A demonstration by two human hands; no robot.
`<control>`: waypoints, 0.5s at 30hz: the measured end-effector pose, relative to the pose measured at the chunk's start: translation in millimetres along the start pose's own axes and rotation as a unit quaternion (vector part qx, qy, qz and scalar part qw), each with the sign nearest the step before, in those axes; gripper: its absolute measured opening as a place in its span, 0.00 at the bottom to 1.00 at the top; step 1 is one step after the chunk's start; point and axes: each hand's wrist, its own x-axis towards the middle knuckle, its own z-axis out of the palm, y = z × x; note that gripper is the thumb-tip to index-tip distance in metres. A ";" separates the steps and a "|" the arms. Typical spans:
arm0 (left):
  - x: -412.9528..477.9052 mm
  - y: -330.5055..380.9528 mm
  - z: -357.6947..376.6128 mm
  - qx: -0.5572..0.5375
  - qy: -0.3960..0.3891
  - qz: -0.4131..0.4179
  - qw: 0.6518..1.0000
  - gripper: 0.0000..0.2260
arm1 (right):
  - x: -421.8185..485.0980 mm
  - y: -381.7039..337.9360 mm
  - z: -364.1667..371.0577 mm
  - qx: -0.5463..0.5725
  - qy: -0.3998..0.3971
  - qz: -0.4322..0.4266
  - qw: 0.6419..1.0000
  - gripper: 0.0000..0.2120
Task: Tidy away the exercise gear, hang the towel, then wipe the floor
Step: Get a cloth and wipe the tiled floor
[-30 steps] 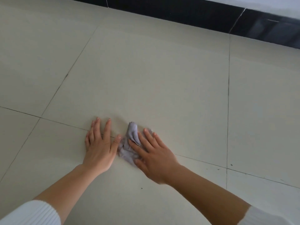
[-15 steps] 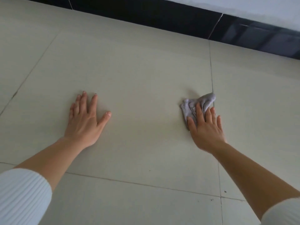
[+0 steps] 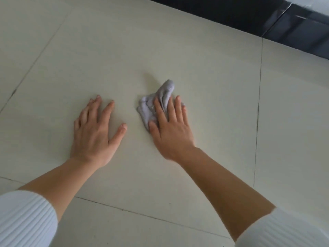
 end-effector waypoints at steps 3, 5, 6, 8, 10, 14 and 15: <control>-1.4 0.2 0.3 -0.009 0.004 -0.003 1.000 0.31 | -22.7 5.1 2.7 -0.046 -0.046 -0.110 0.992 0.29; -1.1 -0.1 -0.8 -0.010 0.002 -0.008 1.000 0.31 | -27.6 29.9 -2.9 -0.059 -0.047 -0.103 0.992 0.30; -0.9 0.0 -1.0 -0.008 0.000 -0.009 1.000 0.31 | -26.8 47.0 -6.8 -0.060 -0.034 -0.062 0.996 0.32; -0.5 0.5 -1.3 -0.004 -0.006 -0.009 1.000 0.31 | -19.7 85.9 -17.5 -0.055 -0.012 0.071 0.996 0.34; 0.5 0.3 -0.5 -0.003 -0.008 -0.010 1.000 0.31 | -3.4 122.3 -30.3 -0.037 0.018 0.200 0.979 0.33; 0.5 0.4 0.5 -0.005 -0.006 -0.008 1.000 0.31 | 64.9 140.6 -51.5 0.064 0.094 0.361 0.925 0.30; 0.6 0.4 0.3 -0.003 -0.005 -0.007 1.000 0.30 | 84.5 135.6 -55.0 0.070 0.096 0.382 0.916 0.30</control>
